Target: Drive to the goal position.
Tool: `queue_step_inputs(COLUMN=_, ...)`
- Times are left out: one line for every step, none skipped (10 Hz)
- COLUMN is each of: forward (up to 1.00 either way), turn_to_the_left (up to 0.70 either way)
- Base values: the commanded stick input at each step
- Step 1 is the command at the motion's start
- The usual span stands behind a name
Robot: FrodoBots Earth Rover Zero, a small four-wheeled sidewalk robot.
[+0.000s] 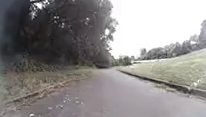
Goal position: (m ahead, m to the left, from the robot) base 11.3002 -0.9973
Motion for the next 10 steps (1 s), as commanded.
queue_step_inputs(forward=0.45, turn_to_the_left=0.00)
queue_step_inputs(forward=0.45, turn_to_the_left=0.00)
queue_step_inputs(forward=0.45, turn_to_the_left=0.00)
queue_step_inputs(forward=0.45, turn_to_the_left=0.00)
queue_step_inputs(forward=0.45, turn_to_the_left=0.00)
queue_step_inputs(forward=0.46, turn_to_the_left=0.00)
queue_step_inputs(forward=0.55, turn_to_the_left=0.00)
queue_step_inputs(forward=0.65, turn_to_the_left=0.00)
queue_step_inputs(forward=0.68, turn_to_the_left=0.00)
queue_step_inputs(forward=0.64, turn_to_the_left=0.00)
